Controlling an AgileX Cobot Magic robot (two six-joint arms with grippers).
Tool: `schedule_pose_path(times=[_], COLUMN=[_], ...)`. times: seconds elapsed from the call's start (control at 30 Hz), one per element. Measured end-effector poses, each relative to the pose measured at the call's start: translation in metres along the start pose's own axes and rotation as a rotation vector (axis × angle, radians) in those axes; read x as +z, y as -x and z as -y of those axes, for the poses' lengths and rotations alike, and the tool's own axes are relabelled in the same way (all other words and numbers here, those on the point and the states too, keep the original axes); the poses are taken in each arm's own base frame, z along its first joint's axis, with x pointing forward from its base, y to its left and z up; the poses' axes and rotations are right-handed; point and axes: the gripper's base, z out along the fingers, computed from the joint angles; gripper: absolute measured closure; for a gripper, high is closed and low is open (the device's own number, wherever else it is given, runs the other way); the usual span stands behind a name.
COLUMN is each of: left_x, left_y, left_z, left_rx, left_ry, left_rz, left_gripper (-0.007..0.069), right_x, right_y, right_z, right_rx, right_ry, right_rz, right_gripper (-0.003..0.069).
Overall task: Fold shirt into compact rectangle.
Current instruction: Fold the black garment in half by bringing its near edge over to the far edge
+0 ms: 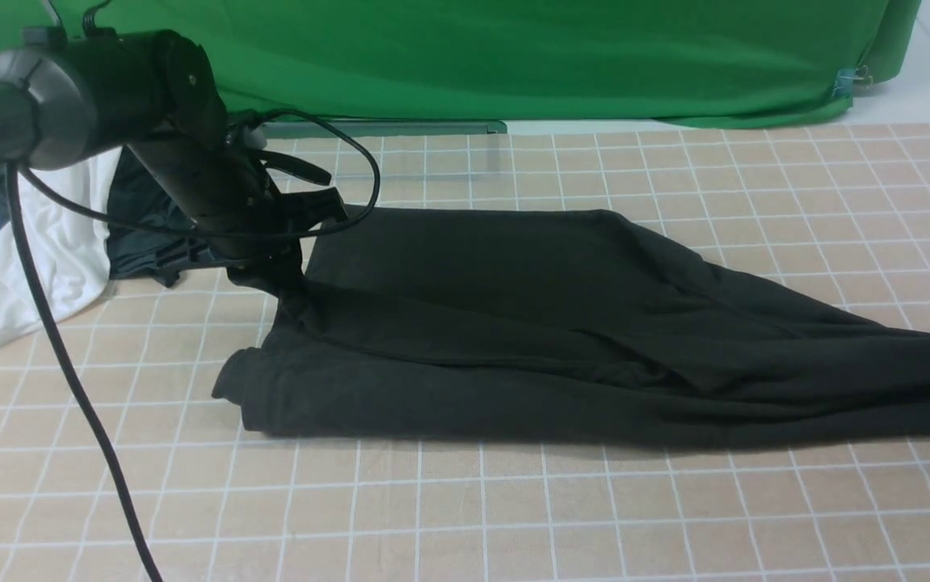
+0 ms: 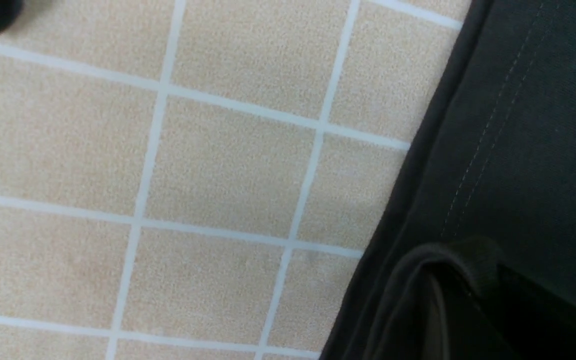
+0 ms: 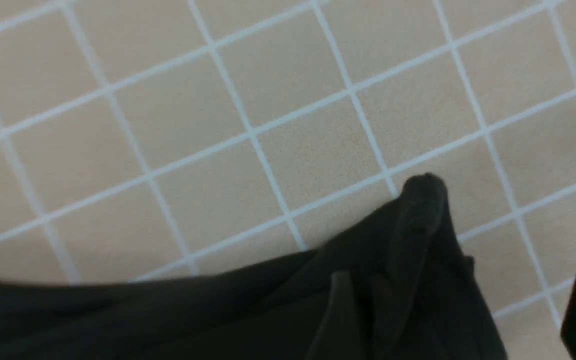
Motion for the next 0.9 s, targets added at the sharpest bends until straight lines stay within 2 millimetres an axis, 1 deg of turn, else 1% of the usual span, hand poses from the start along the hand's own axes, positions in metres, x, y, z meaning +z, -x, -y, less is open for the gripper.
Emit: schedule_pose_path(times=[0.07, 0.1, 0.17, 0.2, 0.27, 0.33, 0.4, 0.5, 0.57, 0.63, 0.7, 0.8, 0.83, 0.9], left_x=[0.0, 0.0, 0.0, 0.0, 0.0, 0.0, 0.0, 0.0, 0.0, 0.0, 0.0, 0.0, 0.0, 0.0], left_y=[0.0, 0.0, 0.001, 0.001, 0.0, 0.0, 0.0, 0.0, 0.0, 0.0, 0.0, 0.0, 0.0, 0.0], left_z=[0.0, 0.0, 0.001, 0.001, 0.001, 0.001, 0.001, 0.001, 0.001, 0.001, 0.001, 0.001, 0.001, 0.001], left_rx=[-0.003, -0.003, -0.004, -0.004, -0.005, -0.005, -0.005, -0.005, -0.005, -0.005, -0.005, -0.005, -0.005, -0.005], left_ry=[-0.005, -0.005, -0.006, -0.006, -0.008, -0.008, -0.008, -0.008, -0.008, -0.008, -0.008, -0.008, -0.008, -0.008], left_rz=[0.002, 0.002, 0.006, 0.006, 0.005, 0.005, 0.004, 0.004, 0.004, 0.004, 0.004, 0.004, 0.004, 0.004], left_gripper=[0.0605, 0.0605, 0.0605, 0.0605, 0.0605, 0.0605, 0.0605, 0.0605, 0.0605, 0.0605, 0.0605, 0.0605, 0.0605, 0.0605], right_x=[-0.031, -0.033, -0.05, -0.058, -0.062, -0.062, -0.061, -0.054, -0.047, -0.032, -0.018, -0.005, 0.001, 0.006], right_y=[0.0, 0.0, -0.011, -0.023, -0.038, -0.06, -0.076, -0.099, -0.107, -0.118, -0.122, -0.125, -0.126, -0.127], right_z=[-0.019, -0.018, -0.04, -0.06, -0.082, -0.114, -0.139, -0.176, -0.188, -0.204, -0.211, -0.215, -0.218, -0.22], right_rx=[-0.06, -0.059, -0.133, -0.213, -0.303, -0.421, -0.509, -0.615, -0.647, -0.669, -0.665, -0.662, -0.661, -0.663], right_ry=[0.024, 0.024, 0.047, 0.066, 0.09, 0.133, 0.168, 0.211, 0.219, 0.223, 0.217, 0.214, 0.214, 0.219], right_rz=[0.022, 0.022, 0.0, -0.032, -0.057, -0.084, -0.091, -0.096, -0.107, -0.127, -0.145, -0.154, -0.156, -0.152], right_gripper=[0.0099, 0.0099, 0.0116, 0.0127, 0.0135, 0.014, 0.0142, 0.0141, 0.0141, 0.0141, 0.0141, 0.0141, 0.0148, 0.0188])
